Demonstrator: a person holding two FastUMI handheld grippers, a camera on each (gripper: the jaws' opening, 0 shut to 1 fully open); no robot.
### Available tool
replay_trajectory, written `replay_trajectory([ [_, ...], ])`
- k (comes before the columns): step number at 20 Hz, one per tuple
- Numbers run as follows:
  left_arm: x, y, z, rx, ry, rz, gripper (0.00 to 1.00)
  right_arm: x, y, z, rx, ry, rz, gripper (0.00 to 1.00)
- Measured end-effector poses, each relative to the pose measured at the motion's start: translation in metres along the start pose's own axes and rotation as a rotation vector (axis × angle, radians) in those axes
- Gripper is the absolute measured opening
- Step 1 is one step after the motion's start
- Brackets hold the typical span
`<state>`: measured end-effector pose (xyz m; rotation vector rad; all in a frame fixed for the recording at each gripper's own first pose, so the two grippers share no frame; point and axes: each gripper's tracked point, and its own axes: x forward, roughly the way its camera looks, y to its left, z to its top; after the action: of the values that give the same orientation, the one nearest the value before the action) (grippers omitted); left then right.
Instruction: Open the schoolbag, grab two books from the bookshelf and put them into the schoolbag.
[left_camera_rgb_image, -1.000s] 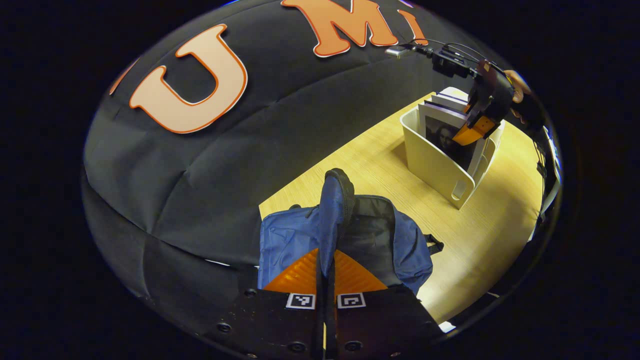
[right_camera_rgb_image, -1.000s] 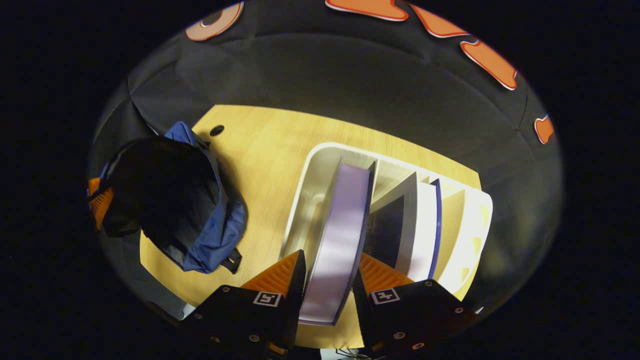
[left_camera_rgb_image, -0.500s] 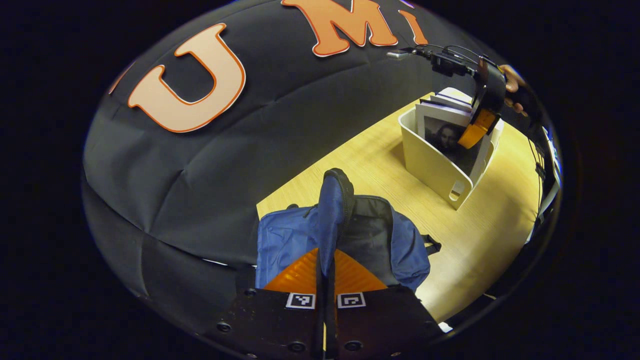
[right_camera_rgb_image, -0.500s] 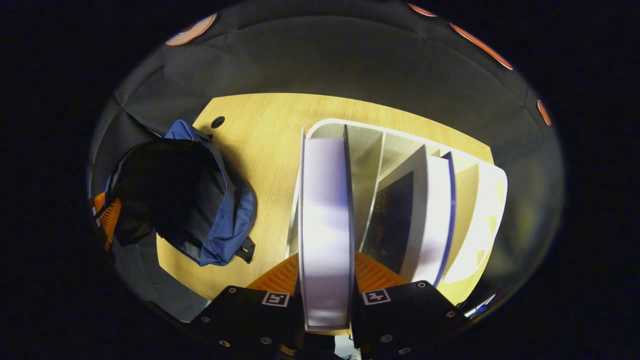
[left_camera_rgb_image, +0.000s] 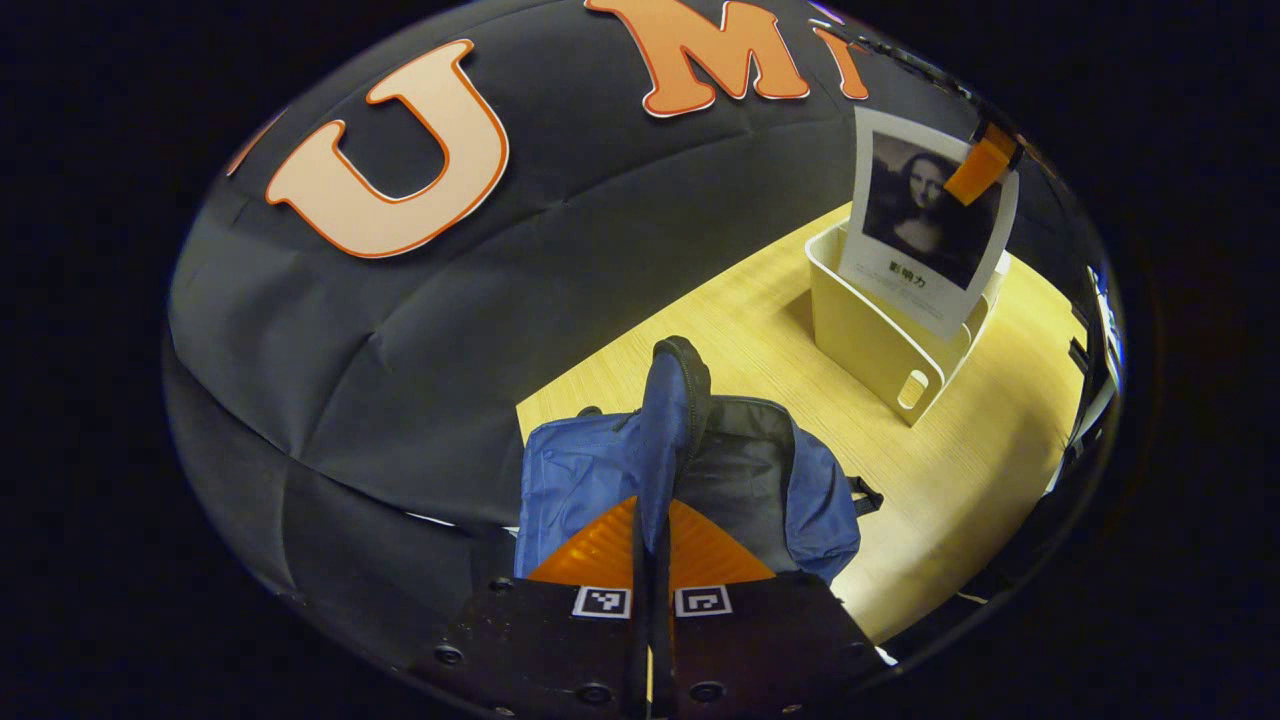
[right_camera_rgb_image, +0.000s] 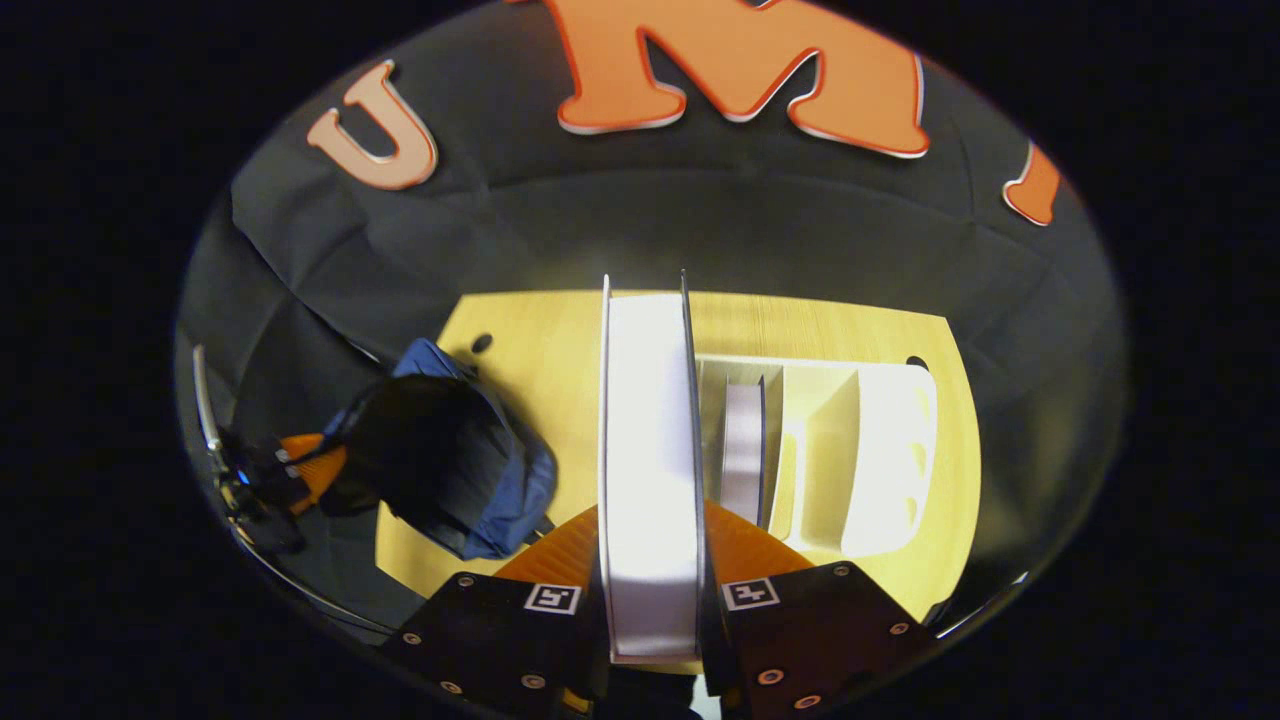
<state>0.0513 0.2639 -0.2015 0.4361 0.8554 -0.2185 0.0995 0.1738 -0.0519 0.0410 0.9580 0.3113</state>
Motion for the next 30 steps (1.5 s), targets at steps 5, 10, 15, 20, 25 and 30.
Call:
replay_trajectory([
  [5,0.003,0.006,0.002,-0.02,0.01,-0.024,0.02,-0.014,0.044,0.002,0.088,-0.078,0.193,0.36],
  [10,0.002,0.006,-0.001,-0.025,0.02,-0.037,0.02,0.0,0.113,-0.019,0.176,-0.059,0.41,0.36],
  [15,0.002,0.0,0.001,-0.063,0.016,-0.041,0.02,0.04,0.158,-0.052,0.27,-0.01,0.463,0.36],
  [20,0.0,-0.004,0.0,-0.11,0.009,-0.046,0.02,0.102,0.202,-0.073,0.365,0.007,0.47,0.35],
  [25,-0.007,-0.009,0.003,-0.147,-0.047,-0.066,0.0,0.158,0.243,-0.082,0.441,0.009,0.499,0.35],
  [30,-0.018,-0.01,0.005,-0.124,-0.087,-0.086,0.01,0.185,0.272,-0.09,0.532,0.008,0.571,0.35],
])
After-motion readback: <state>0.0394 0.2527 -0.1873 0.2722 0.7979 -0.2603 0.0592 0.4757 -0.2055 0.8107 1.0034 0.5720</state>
